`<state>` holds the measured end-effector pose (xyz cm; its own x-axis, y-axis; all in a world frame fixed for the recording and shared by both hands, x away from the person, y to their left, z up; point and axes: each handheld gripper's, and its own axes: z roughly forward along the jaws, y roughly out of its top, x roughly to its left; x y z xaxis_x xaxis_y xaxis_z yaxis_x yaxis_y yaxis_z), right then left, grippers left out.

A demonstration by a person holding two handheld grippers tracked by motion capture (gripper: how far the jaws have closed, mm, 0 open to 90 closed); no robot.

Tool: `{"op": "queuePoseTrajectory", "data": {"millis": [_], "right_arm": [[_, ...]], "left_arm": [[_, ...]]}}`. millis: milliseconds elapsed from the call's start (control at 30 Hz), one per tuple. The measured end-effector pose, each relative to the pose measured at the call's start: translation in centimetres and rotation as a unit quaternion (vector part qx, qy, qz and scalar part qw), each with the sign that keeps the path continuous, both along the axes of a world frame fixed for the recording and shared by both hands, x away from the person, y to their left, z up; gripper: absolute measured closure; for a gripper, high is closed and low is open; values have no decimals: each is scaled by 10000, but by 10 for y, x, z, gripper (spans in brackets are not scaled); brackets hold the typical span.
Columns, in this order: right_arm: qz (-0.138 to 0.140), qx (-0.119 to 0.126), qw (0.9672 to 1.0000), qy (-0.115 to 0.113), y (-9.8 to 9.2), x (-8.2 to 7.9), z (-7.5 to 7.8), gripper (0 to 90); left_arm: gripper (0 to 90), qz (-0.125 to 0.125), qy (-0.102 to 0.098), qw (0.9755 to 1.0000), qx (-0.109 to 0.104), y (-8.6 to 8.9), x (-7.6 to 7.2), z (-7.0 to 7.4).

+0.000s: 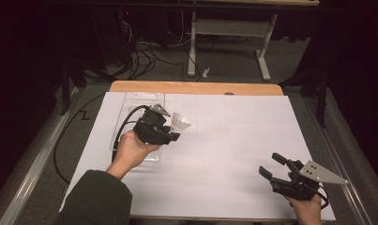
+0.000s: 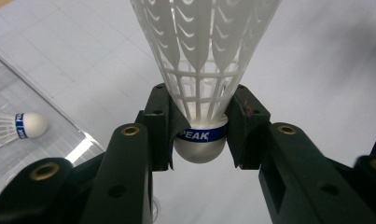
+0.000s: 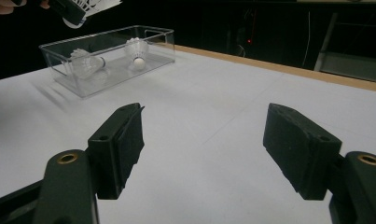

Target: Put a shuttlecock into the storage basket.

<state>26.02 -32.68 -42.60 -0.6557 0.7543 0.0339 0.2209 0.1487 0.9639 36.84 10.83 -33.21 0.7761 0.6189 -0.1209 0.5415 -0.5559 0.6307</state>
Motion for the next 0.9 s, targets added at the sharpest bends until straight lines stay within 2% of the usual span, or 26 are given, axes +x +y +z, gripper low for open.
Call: {"op": "queuePoseTrajectory", "data": {"millis": [467,900], "right_arm": [[-62,-1,10000,-27,-3,-1,-3,284],[-62,11,10000,-23,-3,0,-4,281]], "left_arm": [[651,311,11,9995,-28,20,8,1],[651,686,99,9976,-53,40,19,0]]}}
